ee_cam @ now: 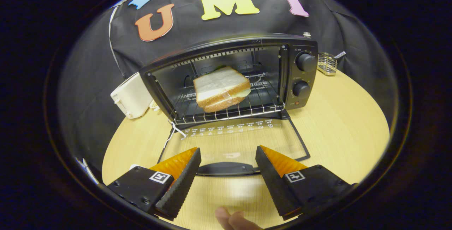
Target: Open the toaster oven, put the food inside, and close the toaster oven door.
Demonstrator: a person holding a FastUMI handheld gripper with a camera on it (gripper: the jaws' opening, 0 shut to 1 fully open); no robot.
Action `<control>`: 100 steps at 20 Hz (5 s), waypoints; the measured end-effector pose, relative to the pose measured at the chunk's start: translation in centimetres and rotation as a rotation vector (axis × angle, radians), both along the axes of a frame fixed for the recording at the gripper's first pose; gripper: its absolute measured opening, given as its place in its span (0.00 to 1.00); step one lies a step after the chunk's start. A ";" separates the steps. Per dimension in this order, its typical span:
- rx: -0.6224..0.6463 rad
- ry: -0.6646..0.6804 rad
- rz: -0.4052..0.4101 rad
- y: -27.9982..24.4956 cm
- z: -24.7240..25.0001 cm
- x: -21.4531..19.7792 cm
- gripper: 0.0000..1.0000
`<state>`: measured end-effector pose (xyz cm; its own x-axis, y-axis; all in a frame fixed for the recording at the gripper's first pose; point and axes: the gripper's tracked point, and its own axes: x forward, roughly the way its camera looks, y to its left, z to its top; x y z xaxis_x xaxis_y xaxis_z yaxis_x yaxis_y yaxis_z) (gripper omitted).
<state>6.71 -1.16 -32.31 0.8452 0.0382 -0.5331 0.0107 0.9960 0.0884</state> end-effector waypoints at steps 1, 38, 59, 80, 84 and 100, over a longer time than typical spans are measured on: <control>0.002 -0.027 -0.009 0.0 0.0 -0.5 1.00; -0.158 -0.605 0.105 4.5 3.6 -1.6 1.00; -0.220 -0.046 0.026 1.2 -5.5 -5.4 1.00; -0.174 -0.339 -0.068 1.8 -0.3 -2.7 1.00; -0.271 -0.418 -0.045 1.8 2.4 -1.7 1.00; -0.220 -0.527 -0.021 1.3 22.0 -2.5 1.00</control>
<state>4.23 0.13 -10.34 0.9984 -0.0461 -0.0330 0.0418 0.9916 -0.1226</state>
